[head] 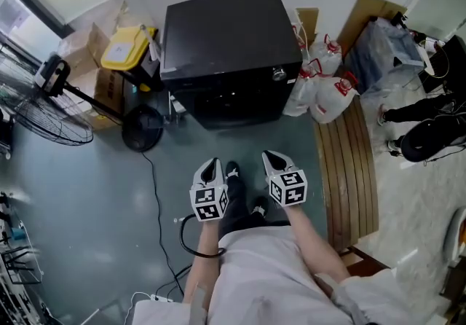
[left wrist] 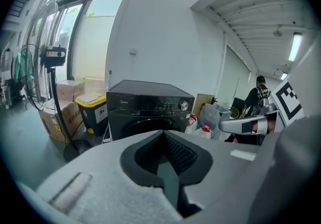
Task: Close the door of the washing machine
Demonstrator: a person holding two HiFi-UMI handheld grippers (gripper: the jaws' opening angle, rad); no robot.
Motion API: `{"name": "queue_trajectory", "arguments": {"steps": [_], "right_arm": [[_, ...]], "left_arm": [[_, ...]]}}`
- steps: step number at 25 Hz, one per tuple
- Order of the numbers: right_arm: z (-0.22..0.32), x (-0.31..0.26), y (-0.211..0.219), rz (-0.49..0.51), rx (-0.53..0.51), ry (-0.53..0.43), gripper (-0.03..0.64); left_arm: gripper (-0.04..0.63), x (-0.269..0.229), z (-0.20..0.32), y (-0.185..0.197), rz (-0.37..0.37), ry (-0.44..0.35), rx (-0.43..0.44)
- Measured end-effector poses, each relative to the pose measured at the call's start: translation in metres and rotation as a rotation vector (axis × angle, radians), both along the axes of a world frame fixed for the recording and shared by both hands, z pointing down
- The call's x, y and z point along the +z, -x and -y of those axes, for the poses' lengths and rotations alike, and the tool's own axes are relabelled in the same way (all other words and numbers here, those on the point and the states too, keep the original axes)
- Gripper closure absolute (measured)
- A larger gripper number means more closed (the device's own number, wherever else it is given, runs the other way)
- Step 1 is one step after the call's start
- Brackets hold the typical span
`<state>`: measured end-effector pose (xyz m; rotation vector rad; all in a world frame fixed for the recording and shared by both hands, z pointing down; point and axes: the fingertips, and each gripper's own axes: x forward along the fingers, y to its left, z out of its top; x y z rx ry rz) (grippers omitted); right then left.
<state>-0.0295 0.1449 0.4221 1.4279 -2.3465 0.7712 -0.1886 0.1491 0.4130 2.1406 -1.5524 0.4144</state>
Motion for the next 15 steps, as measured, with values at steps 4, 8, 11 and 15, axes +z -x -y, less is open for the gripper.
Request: {"name": "queue_trajectory", "arguments": {"steps": [4,8,11,15], "right_arm": [[-0.003,-0.003,0.006,-0.009,-0.007,-0.011,0.615],[-0.002,-0.01,0.01,0.007,-0.011,-0.033,0.615],[-0.004,-0.012,0.011,0.0,-0.014,-0.04,0.615],[-0.006,-0.011,0.015,-0.007,-0.019,-0.041,0.615]], "left_arm": [[0.591,-0.002,-0.001,0.002,-0.004,-0.009,0.005],[0.592,-0.007,0.001,0.0,0.009,-0.026,0.021],[0.591,-0.009,-0.001,-0.002,0.007,-0.036,0.031],[0.591,-0.009,-0.003,-0.002,-0.002,-0.04,0.038]]}}
